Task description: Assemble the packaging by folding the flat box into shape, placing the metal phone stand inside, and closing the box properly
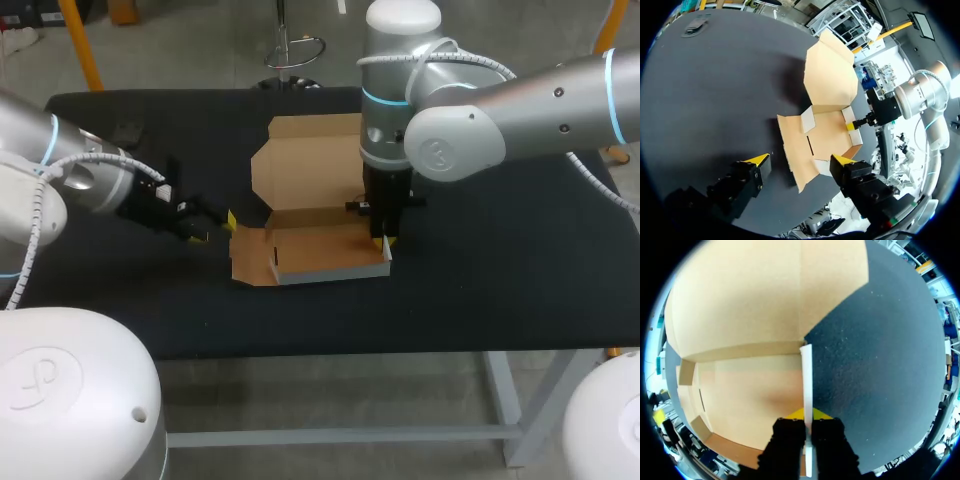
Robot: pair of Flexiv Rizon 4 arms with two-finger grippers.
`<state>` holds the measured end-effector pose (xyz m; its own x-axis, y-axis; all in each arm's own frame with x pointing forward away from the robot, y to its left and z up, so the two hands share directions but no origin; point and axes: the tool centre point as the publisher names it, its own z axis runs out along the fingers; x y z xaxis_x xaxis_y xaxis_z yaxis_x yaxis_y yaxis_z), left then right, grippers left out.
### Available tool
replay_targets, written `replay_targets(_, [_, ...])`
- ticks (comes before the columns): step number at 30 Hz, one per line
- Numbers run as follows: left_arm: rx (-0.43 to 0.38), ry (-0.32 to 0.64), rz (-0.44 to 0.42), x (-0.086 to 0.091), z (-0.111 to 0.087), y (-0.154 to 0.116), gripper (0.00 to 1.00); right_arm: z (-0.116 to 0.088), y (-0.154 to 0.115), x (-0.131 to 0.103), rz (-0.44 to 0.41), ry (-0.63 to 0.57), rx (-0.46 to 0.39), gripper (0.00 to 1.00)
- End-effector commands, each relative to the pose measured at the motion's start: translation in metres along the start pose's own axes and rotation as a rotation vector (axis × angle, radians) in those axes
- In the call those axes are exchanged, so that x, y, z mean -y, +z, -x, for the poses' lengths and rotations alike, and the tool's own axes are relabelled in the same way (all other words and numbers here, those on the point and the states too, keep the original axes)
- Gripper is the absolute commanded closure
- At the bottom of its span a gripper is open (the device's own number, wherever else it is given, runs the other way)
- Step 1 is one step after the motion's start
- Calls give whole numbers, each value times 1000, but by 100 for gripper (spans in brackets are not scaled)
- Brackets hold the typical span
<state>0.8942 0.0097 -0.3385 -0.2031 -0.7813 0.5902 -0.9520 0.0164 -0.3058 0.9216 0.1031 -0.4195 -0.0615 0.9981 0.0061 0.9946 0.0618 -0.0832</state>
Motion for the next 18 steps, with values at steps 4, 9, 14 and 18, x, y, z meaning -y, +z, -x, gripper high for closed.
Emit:
replay_targets(4, [2, 6, 47, 10, 5, 27, 23, 0, 0, 0, -3, 0, 1, 100])
replay_targets(9, [0, 3, 82, 9, 6, 42, 38, 0, 0, 0, -3, 0, 1, 100])
replay_targets(14, [-4, -22, 119, 7, 8, 53, 38, 0, 0, 0, -3, 0, 1, 100])
replay_targets(18, [2, -33, 140, 5, 8, 60, 46, 0, 0, 0, -3, 0, 1, 100])
